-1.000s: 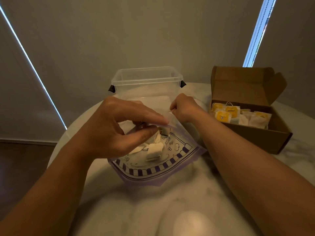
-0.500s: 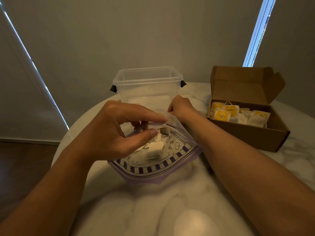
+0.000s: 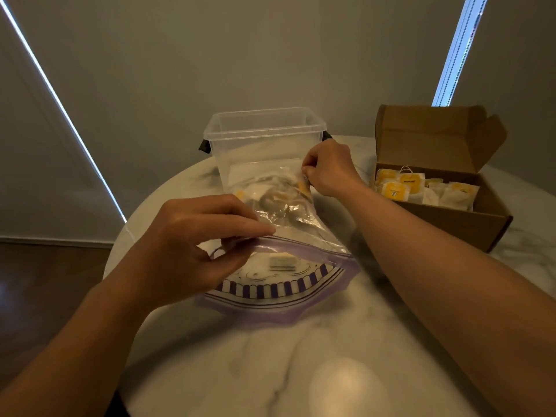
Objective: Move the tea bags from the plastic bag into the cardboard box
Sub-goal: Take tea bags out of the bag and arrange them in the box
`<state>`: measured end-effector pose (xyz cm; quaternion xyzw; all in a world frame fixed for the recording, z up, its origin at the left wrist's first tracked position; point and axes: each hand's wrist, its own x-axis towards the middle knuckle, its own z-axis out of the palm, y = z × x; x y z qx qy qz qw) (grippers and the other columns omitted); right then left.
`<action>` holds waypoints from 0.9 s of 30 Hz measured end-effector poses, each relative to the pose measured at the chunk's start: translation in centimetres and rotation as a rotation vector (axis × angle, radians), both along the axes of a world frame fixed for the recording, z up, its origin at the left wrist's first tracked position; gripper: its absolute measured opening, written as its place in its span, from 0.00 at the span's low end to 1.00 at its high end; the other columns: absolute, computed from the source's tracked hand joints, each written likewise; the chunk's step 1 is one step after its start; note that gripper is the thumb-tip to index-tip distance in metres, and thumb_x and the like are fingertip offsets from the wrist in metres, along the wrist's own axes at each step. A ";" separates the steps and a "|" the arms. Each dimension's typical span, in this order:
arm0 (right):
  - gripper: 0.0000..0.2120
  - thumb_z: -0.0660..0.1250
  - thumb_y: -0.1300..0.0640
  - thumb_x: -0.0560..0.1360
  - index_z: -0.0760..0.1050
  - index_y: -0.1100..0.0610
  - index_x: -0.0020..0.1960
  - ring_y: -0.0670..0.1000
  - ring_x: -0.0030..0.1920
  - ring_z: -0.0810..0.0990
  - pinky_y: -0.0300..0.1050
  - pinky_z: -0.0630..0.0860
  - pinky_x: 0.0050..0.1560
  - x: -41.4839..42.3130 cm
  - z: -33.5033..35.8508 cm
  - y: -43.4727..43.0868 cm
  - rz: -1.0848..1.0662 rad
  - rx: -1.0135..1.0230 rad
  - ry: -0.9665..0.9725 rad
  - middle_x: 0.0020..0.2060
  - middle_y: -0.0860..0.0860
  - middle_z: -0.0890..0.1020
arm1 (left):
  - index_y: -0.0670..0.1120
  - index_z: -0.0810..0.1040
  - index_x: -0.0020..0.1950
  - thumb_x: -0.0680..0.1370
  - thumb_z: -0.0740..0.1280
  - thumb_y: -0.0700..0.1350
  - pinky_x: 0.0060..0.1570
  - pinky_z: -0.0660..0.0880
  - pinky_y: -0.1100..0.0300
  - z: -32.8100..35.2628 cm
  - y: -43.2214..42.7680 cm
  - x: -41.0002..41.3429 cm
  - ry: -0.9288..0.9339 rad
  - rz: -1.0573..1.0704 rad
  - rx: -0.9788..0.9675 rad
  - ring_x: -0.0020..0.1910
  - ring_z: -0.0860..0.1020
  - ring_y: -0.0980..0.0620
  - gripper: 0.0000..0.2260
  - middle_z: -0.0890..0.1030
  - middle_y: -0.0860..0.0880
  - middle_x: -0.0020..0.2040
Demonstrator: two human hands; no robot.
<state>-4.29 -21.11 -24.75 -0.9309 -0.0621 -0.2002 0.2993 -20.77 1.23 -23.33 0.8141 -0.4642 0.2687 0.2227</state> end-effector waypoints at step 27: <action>0.03 0.69 0.64 0.76 0.81 0.60 0.46 0.49 0.36 0.83 0.40 0.81 0.41 -2.2 3.6 -3.6 0.167 0.030 0.019 0.38 0.53 0.83 | 0.43 0.87 0.49 0.78 0.69 0.45 0.37 0.80 0.54 -4.9 0.7 -2.3 -0.203 -0.024 0.165 0.44 0.84 0.49 0.08 0.86 0.47 0.48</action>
